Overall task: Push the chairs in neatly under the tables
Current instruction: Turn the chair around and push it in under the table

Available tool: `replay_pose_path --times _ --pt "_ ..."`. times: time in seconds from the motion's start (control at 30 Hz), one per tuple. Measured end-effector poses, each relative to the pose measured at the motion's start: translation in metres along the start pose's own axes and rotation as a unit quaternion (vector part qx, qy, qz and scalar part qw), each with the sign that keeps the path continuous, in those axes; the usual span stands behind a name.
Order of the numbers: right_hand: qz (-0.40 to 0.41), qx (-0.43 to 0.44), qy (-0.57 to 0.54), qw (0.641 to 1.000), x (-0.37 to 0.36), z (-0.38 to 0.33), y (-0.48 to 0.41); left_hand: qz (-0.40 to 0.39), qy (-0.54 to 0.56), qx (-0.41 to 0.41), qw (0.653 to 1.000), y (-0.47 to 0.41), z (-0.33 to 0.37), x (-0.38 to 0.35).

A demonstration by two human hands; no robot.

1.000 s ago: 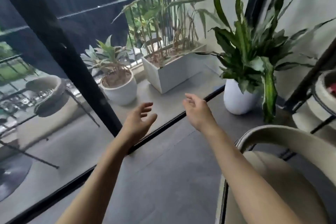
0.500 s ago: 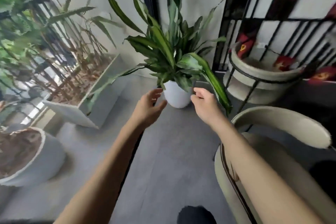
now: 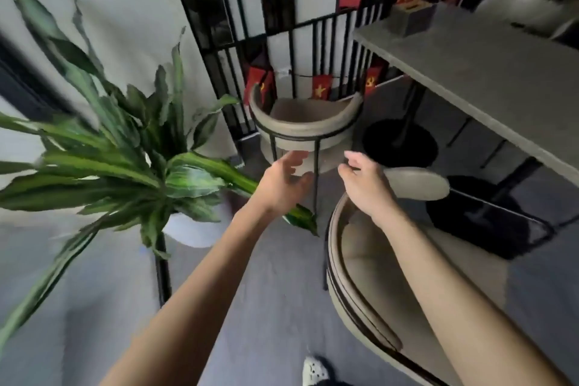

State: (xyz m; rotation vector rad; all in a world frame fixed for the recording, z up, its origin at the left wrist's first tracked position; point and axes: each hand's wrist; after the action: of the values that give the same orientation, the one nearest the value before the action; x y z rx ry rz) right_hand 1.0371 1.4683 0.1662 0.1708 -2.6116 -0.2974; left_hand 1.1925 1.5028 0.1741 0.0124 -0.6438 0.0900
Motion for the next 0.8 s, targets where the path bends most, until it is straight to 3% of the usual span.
replay_pose_path --times 0.27,0.47,0.57,0.63,0.7,0.8 --pt "0.121 -0.114 0.004 0.986 0.019 0.029 -0.039 -0.191 -0.010 -0.099 0.977 -0.106 0.002 -0.066" --pt "0.210 -0.248 0.005 0.946 -0.005 0.051 -0.066 -0.367 -0.112 -0.200 0.902 -0.166 -0.016 -0.117" --pt "0.224 -0.339 0.007 0.914 -0.031 0.061 -0.071 -0.451 -0.163 -0.284 0.830 -0.183 -0.034 -0.125" --pt "0.208 -0.381 0.004 0.901 -0.050 0.064 -0.071 -0.503 -0.196 -0.353 0.764 -0.192 -0.054 -0.131" --pt "0.176 -0.391 -0.049 0.902 -0.072 0.071 -0.070 -0.540 -0.276 -0.444 0.660 -0.200 -0.073 -0.141" --pt "0.106 -0.450 -0.107 0.880 -0.110 0.092 -0.064 -0.525 -0.411 -0.540 0.514 -0.206 -0.098 -0.160"
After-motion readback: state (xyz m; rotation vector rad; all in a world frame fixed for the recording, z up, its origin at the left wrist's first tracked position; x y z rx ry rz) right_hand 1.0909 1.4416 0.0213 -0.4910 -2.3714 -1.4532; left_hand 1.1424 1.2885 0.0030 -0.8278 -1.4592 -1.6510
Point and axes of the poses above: each hand's wrist, its own y-axis away from the middle knuckle, its own x-axis out of the back of the hand, z = x × y, and after that the axes turned 4 degrees about -x, right-handed
